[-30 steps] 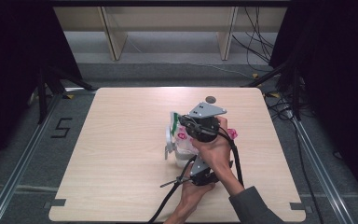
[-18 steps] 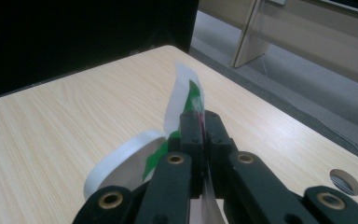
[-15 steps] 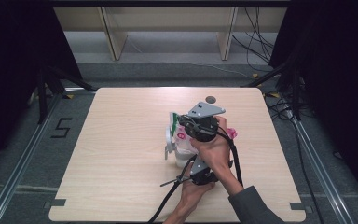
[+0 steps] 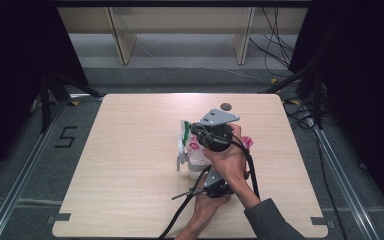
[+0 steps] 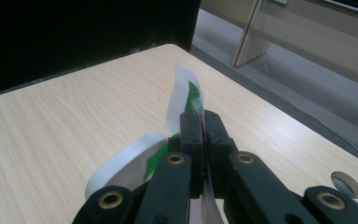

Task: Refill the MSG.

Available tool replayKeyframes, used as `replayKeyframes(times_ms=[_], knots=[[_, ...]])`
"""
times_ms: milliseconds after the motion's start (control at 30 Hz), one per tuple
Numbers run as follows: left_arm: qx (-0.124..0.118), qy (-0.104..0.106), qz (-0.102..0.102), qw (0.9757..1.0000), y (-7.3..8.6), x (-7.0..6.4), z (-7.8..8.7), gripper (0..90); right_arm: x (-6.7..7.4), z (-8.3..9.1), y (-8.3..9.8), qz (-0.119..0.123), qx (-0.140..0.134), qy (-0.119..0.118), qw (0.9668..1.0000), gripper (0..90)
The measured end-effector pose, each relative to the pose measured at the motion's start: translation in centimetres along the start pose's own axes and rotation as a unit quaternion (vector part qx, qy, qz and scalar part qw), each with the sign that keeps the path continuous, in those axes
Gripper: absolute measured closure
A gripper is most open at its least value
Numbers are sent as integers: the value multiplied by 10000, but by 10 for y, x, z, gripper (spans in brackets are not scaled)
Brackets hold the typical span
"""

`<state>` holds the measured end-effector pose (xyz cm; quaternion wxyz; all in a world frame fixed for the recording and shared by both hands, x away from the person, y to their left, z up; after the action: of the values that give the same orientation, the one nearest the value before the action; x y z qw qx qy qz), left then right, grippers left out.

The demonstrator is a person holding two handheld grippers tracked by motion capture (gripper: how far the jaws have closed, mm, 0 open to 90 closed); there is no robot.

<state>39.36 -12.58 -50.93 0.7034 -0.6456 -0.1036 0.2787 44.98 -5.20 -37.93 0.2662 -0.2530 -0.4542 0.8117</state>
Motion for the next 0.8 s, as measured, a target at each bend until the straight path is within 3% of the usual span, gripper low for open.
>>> replayKeyframes(times_ms=[200, 267, 433, 700, 800], knots=[[-5, 34, 6, 10000, -1, 0, 0, 741, 0, 2, 0, -26, 40, -2, 10000, 897], [-5, 26, 9, 10000, -2, 0, 0, 741, 0, 2, -1, -151, -19, 47, 9999, 897], [-29, 48, 53, 10000, -2, 0, -1, 742, 1, 1, 0, -35, 55, -14, 10000, 896], [-28, 41, 55, 10000, -1, 1, -1, 741, 1, 0, 0, -36, 37, -13, 10000, 896], [-33, 43, 59, 10000, -1, 0, -1, 741, 0, 1, 0, -138, 16, 33, 9999, 896]])
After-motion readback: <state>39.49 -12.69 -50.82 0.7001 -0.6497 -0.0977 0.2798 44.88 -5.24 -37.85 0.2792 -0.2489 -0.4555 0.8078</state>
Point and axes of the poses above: each handheld gripper's, and its own axes: z roughly backward along the jaws, y roughly out of its underside, x roughly to its left, the point moved 8 cm from there along -z, roughly forward along the jaws, and after that the axes turned 3 degrees about z, right-handed, at the moved point
